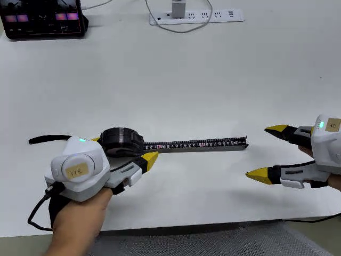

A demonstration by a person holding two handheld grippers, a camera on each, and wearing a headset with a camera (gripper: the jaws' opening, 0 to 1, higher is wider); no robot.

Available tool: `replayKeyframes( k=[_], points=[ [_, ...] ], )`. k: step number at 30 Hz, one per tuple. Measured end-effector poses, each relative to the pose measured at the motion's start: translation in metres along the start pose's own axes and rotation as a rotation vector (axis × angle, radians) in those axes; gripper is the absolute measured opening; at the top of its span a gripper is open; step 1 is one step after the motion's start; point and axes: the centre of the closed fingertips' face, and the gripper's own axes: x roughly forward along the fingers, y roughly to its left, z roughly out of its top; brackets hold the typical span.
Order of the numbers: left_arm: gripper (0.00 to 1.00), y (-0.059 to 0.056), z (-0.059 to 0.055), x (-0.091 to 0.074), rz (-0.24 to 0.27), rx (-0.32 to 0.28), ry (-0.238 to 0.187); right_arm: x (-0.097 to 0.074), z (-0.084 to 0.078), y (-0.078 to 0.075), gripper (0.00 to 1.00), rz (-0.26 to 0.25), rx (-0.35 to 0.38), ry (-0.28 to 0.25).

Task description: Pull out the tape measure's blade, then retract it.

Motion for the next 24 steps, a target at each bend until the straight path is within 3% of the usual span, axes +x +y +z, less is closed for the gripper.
replayKeyframes(
  k=[14,24],
  points=[
    [0.72,0.007,0.001,0.003,0.056,-0.038,-0.002,0.008,-0.005,-0.011,0.63,0.035,-0.095,0.066],
    [0.68,0.012,0.003,0.004,0.078,-0.089,-0.015,0.014,-0.004,-0.018,0.61,0.05,-0.116,0.078]
  ],
)
